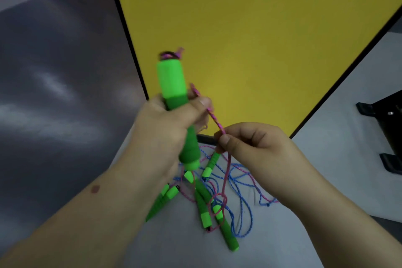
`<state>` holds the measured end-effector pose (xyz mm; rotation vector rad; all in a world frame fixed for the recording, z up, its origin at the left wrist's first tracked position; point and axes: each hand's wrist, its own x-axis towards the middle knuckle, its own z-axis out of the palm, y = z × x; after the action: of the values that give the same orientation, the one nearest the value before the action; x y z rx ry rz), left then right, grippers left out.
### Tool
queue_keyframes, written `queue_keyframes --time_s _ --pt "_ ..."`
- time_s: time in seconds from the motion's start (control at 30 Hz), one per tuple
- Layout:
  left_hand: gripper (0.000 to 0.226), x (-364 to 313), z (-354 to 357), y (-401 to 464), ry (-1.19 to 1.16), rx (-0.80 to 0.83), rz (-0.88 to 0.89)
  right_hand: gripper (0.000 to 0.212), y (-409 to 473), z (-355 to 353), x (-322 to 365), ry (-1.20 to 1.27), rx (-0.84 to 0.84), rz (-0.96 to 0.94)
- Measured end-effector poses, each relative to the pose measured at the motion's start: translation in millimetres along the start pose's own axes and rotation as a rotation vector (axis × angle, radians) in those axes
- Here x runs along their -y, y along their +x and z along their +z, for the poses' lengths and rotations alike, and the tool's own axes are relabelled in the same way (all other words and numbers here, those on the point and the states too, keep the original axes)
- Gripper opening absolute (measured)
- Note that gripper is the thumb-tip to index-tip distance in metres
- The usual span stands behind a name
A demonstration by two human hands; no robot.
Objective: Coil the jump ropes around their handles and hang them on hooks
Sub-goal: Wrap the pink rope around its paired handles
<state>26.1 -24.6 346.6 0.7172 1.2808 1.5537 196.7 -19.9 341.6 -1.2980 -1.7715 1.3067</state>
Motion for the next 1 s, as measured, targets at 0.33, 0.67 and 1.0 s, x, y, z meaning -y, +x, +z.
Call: queue_keyframes --time_s 0.33,0.67,1.0 --pt "0.016 -9.9 -5.0 2.2 -0.055 0.011 0.035 0.023 -1.2 4.1 -0.3 -0.028 -0.001 -0.022" --pt "0.018 -5.4 -5.0 -0.8 -0.017 0.066 -0.006 0.019 0.2 5.2 -0.8 0.029 -0.036 -0.025" --pt "0.022 -4.2 -3.3 -2.4 -0.017 0.091 -0.050 0.022 -0.3 4.5 1.3 0.025 -0.056 -0.020"
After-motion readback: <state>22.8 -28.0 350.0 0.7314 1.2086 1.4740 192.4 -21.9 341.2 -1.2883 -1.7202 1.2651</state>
